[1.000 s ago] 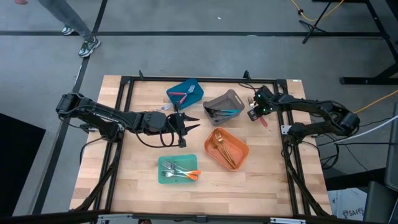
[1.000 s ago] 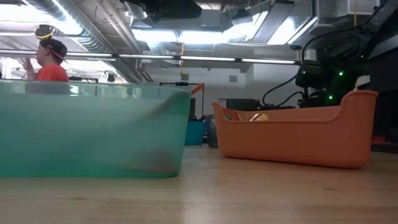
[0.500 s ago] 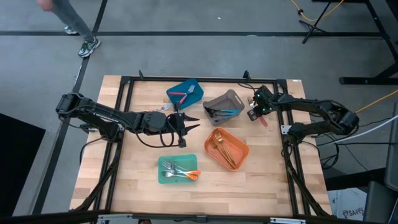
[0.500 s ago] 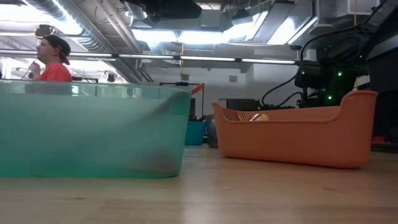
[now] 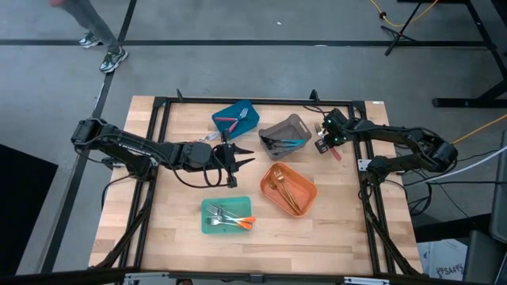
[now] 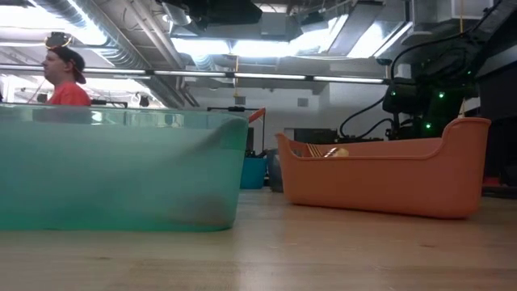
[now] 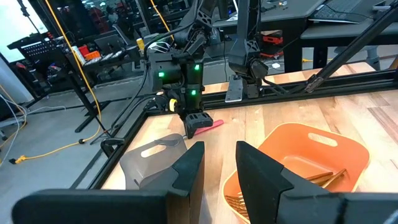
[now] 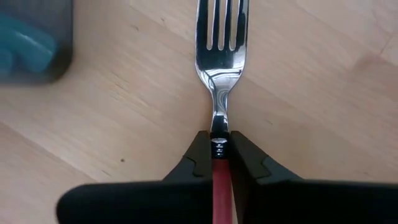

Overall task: Sort silverware by color (type)
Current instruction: Put the pink fork into the top left blue bin

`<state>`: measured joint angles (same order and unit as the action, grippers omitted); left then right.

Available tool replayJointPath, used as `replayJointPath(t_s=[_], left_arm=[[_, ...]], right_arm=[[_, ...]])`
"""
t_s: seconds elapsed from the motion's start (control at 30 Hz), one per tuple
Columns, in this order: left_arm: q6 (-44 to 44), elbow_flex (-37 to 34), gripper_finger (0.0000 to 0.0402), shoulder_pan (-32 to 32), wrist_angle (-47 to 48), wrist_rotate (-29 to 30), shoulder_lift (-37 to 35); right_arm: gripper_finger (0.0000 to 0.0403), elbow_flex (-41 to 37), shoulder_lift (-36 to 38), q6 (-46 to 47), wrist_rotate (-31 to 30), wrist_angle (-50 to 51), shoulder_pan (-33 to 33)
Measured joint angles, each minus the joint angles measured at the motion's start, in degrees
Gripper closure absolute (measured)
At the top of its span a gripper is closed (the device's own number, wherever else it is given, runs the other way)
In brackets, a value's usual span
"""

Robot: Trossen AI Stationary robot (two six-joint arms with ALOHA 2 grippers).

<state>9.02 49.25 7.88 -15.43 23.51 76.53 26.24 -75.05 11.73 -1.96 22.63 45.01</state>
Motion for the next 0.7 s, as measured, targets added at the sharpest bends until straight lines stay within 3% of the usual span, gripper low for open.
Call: replayJointPath(t_s=[0.33, 0.7], left_arm=[[0.0, 0.0, 0.0316, 0.0, 0.0, 0.0, 0.0], [0.0, 0.0, 0.0315, 0.0, 0.0, 0.0, 0.0]], right_arm=[[0.0397, 4.7, -0.5, 0.0, 0.0, 4.3, 0.0], [0.0398, 18.4, -0.2, -1.6, 0.0, 8.5, 0.0]])
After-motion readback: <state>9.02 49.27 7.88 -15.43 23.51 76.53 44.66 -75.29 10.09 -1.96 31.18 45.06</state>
